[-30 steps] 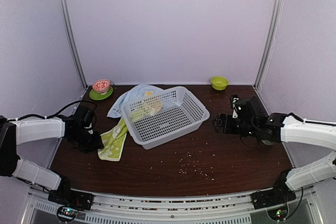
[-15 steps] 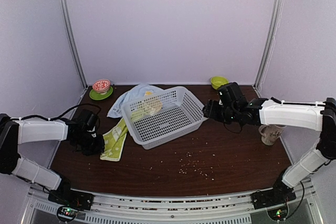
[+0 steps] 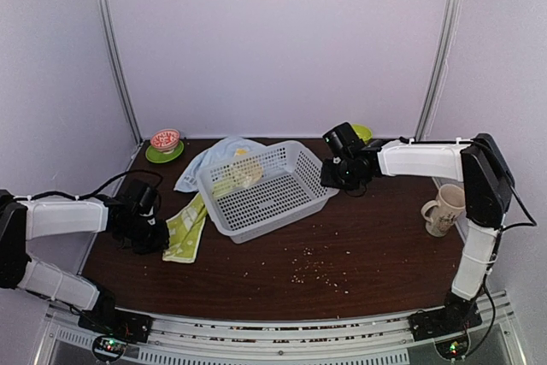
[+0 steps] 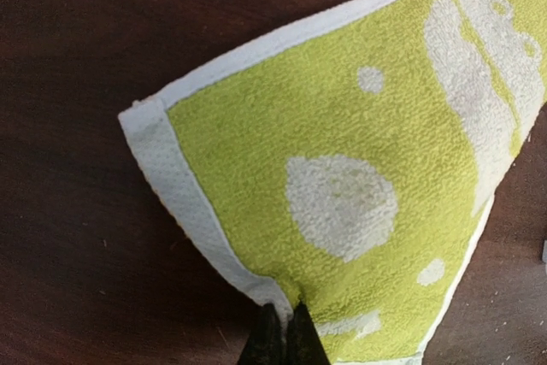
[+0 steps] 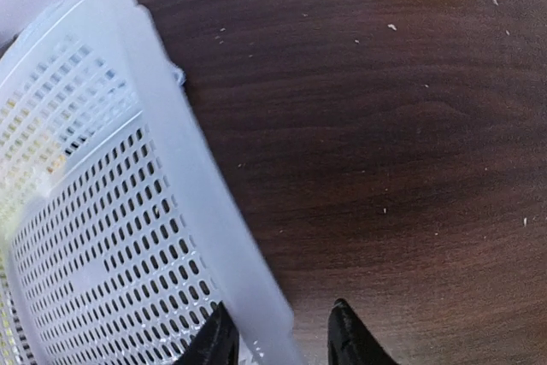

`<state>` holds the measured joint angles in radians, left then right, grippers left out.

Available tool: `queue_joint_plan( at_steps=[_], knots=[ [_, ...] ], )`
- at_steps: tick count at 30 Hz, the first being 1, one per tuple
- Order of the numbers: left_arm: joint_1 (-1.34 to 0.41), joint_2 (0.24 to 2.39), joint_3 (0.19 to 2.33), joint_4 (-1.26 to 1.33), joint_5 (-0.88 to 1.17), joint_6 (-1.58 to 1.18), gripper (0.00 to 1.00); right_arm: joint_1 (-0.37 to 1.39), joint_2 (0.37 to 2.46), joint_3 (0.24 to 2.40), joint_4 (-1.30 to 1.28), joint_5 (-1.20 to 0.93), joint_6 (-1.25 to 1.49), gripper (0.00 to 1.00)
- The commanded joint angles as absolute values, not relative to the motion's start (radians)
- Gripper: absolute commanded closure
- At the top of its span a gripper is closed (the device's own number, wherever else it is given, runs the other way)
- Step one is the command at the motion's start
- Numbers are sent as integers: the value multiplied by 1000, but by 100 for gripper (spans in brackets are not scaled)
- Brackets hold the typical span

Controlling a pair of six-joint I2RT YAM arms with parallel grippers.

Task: Roll the towels
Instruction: Pick up the bin at the center of the board, then move the bin to the corner of the board.

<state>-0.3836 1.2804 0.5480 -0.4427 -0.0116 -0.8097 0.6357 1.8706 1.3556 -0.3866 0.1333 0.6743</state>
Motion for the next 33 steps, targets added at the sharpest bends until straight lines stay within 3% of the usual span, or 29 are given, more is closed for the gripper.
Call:
queue_joint_plan(
  at_steps=[1,3,4,16,33],
  knots=[
    [-389,1260,538,-428,-24,-802,100,632,1907,1409,-457,108,636,74],
    [-389,1256,538,-428,-26,-801,100,628,1905,1407,-470,123,642,96],
    [-388,1253,539,-428,-28,-801,100,626,1895,1402,-471,131,649,100],
    [-388,1234,553,-441,-61,-803,100,512,1618,1195,-455,218,673,100],
    [-390,1271,575,-431,-57,-781,100,264,1548,1040,-455,174,616,100]
  ],
)
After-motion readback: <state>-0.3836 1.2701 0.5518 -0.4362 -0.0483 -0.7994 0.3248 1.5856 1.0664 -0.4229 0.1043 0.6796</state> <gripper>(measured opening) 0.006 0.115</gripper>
